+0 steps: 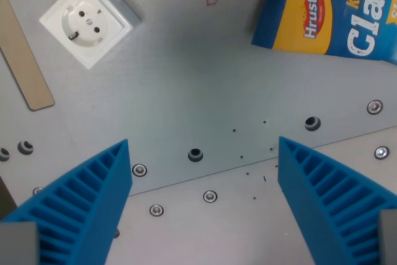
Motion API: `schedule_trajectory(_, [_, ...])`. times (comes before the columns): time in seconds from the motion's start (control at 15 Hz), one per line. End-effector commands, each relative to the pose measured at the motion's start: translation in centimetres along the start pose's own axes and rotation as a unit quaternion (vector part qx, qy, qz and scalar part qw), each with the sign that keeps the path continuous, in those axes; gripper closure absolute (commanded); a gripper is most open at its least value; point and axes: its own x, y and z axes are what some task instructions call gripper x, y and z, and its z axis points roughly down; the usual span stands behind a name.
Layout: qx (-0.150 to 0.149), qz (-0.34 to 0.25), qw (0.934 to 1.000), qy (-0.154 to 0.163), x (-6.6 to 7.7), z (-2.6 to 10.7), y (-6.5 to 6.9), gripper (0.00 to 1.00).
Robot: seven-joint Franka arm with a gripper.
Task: Rotate around gripper positive y
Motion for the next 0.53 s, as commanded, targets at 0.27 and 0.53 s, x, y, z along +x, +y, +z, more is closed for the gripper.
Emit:
schedule_trajectory(0.27, [0.001, 0.000, 0.9996, 0.029, -0.04, -0.25, 0.02, 0.00])
schedule_trajectory(0.53, [0.001, 0.000, 0.9985, 0.056, -0.04, -0.25, 0.02, 0.00])
